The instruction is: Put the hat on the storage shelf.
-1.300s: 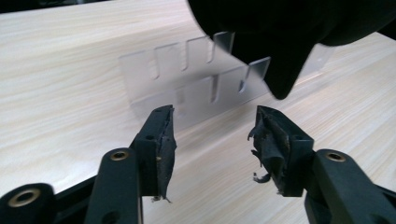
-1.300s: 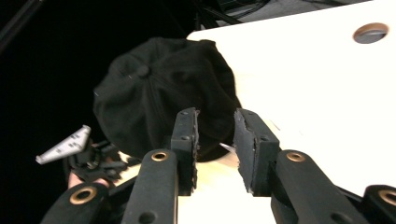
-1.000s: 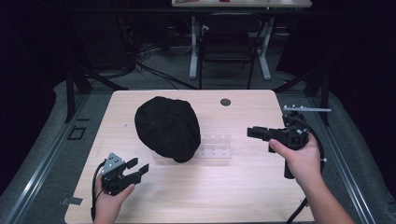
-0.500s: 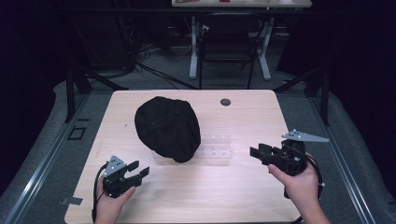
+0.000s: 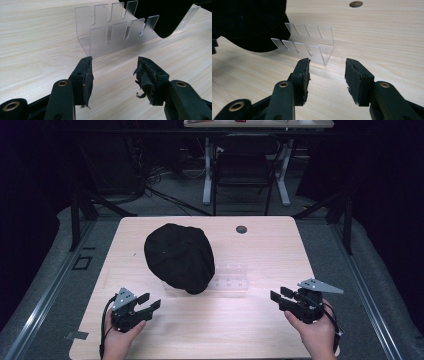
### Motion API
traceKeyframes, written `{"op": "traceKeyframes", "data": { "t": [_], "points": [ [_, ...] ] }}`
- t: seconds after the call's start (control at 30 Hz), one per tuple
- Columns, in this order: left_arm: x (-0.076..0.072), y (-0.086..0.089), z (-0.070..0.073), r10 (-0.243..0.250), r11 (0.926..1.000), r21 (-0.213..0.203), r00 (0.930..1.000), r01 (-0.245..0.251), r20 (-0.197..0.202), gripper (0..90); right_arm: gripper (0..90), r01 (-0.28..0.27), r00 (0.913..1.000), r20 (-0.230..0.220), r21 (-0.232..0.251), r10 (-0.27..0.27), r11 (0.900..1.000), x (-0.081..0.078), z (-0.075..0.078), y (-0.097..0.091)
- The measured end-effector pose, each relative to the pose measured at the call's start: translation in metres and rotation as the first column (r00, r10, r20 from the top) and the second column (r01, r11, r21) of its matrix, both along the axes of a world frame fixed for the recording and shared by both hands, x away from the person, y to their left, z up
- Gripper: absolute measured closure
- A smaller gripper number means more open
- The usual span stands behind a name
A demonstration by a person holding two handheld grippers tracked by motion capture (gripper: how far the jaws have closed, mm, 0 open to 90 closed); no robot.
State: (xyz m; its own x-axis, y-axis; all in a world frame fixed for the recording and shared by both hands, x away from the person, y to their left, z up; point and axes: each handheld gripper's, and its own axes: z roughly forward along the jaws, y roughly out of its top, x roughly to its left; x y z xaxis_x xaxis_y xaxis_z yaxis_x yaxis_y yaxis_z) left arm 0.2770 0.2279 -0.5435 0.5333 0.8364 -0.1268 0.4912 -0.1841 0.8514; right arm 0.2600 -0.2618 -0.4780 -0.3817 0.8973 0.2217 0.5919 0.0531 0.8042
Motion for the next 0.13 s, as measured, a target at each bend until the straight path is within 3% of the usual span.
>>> {"op": "traceKeyframes", "data": {
  "t": [0.13],
  "points": [
    [-0.0004,-0.0025,-0.0005,-0.008,1.0,0.0,1.0,0.008,-0.002,49.8,53.6,0.016,0.9999,-0.004,-0.01,-0.016,0.9998,-0.0008,-0.0128,-0.0033]
  ]
}}
